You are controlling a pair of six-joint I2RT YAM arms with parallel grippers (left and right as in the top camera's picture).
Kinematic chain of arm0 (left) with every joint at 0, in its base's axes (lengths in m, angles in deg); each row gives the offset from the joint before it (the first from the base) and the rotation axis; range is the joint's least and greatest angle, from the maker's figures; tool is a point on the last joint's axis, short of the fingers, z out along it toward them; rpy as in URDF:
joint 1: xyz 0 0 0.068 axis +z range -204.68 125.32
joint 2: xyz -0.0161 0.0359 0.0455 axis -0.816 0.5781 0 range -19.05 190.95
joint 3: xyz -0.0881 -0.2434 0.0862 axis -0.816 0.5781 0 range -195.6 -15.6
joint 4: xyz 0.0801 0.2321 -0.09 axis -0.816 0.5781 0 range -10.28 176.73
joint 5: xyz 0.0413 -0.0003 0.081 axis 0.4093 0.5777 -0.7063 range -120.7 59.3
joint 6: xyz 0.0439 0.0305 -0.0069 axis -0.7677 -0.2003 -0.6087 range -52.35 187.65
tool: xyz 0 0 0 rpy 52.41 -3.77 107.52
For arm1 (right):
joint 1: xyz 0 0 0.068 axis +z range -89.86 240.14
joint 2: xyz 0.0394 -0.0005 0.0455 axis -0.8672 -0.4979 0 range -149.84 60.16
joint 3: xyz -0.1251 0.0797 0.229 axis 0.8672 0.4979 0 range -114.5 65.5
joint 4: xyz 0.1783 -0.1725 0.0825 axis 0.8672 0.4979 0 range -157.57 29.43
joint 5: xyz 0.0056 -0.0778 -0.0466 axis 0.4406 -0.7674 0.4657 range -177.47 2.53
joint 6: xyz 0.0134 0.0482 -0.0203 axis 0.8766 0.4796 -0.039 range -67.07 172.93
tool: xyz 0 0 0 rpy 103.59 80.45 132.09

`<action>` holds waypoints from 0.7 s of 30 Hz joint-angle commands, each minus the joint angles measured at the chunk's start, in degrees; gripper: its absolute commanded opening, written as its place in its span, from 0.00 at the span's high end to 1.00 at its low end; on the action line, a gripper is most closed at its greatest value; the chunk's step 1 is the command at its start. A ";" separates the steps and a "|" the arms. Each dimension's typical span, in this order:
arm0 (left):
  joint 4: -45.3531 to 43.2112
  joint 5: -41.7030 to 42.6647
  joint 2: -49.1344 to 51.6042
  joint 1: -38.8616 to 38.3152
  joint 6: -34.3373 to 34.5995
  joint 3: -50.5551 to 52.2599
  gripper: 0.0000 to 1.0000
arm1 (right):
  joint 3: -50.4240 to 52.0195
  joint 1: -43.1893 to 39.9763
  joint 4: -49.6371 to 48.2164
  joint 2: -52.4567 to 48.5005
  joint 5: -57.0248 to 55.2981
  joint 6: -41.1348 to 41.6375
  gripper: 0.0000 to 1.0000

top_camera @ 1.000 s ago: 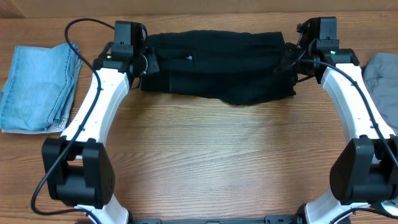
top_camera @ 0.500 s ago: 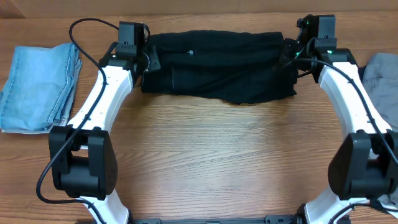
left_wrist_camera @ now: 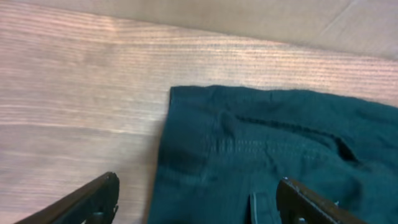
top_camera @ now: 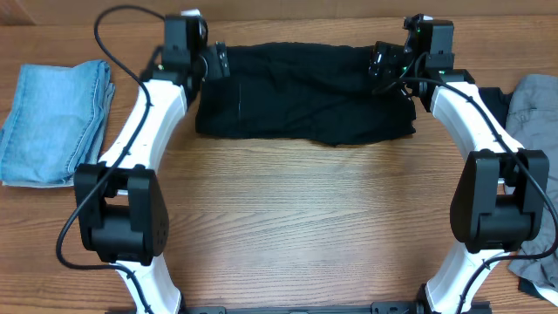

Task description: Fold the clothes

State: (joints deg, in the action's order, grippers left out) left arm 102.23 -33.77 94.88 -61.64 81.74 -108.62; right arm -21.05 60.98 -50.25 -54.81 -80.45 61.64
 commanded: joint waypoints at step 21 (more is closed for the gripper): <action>14.38 4.22 12.35 -2.84 -2.32 -12.52 0.96 | -7.21 -0.26 21.14 2.78 -6.97 -9.16 0.95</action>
State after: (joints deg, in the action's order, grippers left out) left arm 117.88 -30.76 105.52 -64.09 80.32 -121.51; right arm -26.71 60.92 -31.35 -52.65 -86.24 52.94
